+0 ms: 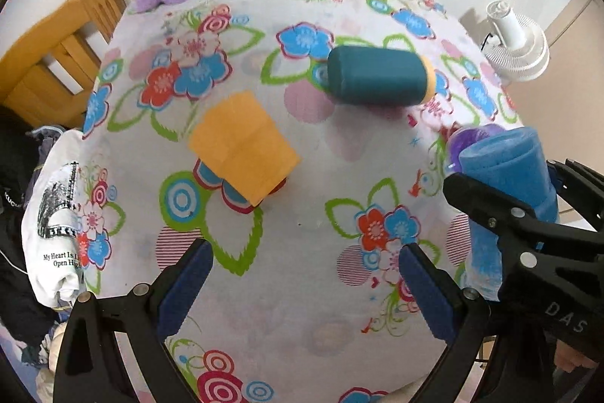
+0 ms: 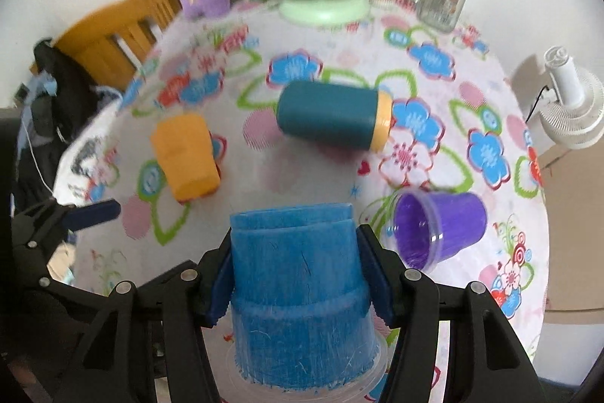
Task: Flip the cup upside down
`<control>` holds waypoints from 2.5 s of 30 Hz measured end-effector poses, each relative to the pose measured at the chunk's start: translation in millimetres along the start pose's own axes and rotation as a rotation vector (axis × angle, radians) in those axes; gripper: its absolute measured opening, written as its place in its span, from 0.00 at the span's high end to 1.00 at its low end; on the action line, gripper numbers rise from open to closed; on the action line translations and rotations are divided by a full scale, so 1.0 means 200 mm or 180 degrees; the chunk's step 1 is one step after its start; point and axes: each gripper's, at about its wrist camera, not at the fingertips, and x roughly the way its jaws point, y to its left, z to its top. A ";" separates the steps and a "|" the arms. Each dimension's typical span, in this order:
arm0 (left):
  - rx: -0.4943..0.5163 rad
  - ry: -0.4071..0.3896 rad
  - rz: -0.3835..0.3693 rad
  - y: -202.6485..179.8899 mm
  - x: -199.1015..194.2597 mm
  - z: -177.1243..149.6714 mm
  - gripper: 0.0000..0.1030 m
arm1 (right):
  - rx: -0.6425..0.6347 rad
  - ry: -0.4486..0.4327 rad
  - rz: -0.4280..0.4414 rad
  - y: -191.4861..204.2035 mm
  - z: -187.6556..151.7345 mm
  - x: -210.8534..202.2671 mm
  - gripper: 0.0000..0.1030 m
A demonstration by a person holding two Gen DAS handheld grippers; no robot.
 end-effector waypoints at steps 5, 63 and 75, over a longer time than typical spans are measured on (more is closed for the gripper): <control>0.0000 -0.0148 0.0067 -0.04 -0.08 -0.01 0.03 | -0.0040 -0.0354 0.0055 0.00 0.00 -0.09 0.39; -0.0458 -0.0015 0.0320 0.07 0.17 -0.14 0.03 | 0.0187 -0.0958 0.0004 -0.08 -0.16 0.15 0.03; -0.0464 -0.0099 0.0226 -0.06 -0.17 -0.05 0.03 | 0.0264 -0.0913 -0.0023 -0.15 -0.07 -0.25 0.03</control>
